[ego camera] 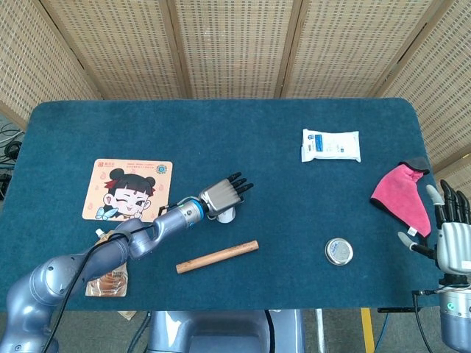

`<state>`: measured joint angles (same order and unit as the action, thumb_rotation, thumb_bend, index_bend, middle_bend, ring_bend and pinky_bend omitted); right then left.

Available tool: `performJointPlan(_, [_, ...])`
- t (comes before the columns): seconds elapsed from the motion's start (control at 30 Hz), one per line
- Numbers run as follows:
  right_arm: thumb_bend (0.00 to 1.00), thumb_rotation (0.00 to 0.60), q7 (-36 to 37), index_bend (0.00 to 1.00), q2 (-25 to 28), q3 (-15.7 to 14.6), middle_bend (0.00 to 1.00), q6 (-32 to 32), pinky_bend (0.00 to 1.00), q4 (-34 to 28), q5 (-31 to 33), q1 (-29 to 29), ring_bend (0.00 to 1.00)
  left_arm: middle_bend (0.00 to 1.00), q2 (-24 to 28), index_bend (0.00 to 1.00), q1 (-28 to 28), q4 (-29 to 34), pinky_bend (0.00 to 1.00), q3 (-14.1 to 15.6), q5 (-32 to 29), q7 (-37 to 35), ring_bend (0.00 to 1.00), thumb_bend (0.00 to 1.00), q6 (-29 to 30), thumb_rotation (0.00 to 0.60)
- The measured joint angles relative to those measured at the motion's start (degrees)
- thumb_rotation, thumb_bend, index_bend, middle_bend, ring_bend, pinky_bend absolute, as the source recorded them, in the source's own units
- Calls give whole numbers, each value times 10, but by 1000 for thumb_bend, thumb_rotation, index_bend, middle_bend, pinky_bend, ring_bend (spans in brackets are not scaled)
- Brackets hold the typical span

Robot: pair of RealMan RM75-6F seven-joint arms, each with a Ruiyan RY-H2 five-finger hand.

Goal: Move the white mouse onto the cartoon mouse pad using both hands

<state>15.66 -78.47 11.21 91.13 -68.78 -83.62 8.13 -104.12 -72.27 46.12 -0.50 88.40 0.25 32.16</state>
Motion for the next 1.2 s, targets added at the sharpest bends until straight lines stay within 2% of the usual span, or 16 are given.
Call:
performJointPlan(0.9, [0,600,5,81,5,0,0,14,0,-10,-7,-4,0,0,55,757,20,60,0,-7,-5,53,0,188,37,600])
performJointPlan(1.2, [0,600,6,82,7,2,0,18,0,-11,-7,-6,0,0,97,766,34,89,0,8,15,85,0,198,66,600])
